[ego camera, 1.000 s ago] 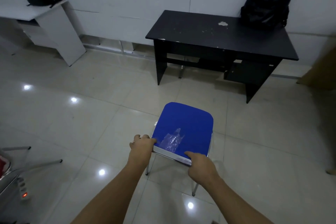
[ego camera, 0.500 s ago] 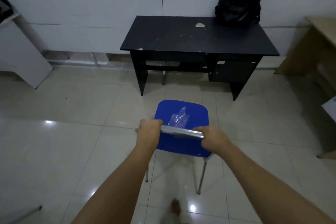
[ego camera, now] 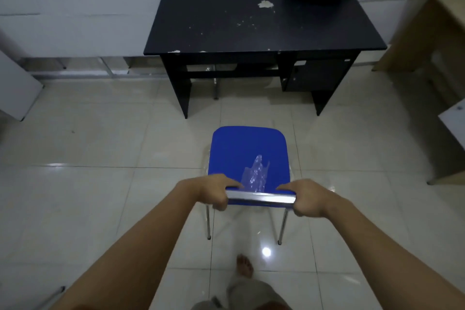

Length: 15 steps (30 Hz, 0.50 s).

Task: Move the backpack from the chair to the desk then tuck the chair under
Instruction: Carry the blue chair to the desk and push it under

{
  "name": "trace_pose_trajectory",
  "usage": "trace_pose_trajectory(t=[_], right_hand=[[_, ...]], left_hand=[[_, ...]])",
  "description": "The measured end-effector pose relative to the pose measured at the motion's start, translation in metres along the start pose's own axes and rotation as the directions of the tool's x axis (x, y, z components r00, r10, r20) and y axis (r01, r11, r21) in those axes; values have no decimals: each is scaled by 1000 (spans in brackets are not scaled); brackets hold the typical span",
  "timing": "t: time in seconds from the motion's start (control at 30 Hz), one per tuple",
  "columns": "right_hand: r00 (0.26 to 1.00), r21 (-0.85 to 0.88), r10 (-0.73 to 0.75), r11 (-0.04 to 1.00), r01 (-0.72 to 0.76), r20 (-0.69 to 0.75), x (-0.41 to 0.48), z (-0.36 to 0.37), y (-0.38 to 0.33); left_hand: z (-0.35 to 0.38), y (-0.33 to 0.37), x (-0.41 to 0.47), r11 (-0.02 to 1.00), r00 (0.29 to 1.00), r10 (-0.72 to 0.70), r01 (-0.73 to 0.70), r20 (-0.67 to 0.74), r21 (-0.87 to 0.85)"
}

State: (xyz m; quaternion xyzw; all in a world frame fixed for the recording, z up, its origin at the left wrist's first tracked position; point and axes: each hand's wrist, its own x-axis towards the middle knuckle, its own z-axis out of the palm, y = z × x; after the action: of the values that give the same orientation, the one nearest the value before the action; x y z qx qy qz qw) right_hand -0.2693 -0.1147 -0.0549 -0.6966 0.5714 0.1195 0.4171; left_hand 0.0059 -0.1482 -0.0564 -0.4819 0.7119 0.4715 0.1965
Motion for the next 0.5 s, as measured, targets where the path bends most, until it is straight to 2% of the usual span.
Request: trace_pose_trajectory(t=[0.1,0.17,0.23,0.33,0.37,0.43,0.47,0.5], right_hand=[[989,-68,25,998,-15,143,-12,31,7],[989,-69,33,997,-23,144,-17,46,10],[991,-41,54,998,-49,122,-16,52,12],[957,-49,137,990,-129,257,-5,47,12],[932,18,152,986,-168,328,-2,43,12],[892,333,126,897,-289,435,4,36,7],[890,436,127,836,-334,438,7,36,3],[895,456,174,811,-366,410,13,38,1]], left_hand=[[27,5,5,986,961,-98,59,258,154],[42,3,12,975,942,-113,45,315,217],[46,1,16,982,936,-111,51,333,182],[41,-4,17,993,916,-106,117,386,-4],[41,-8,17,978,913,-112,171,393,-119],[44,-13,16,867,925,-188,314,329,-388],[47,-12,12,831,931,-236,342,279,-439],[52,-17,17,824,941,-260,334,218,-457]])
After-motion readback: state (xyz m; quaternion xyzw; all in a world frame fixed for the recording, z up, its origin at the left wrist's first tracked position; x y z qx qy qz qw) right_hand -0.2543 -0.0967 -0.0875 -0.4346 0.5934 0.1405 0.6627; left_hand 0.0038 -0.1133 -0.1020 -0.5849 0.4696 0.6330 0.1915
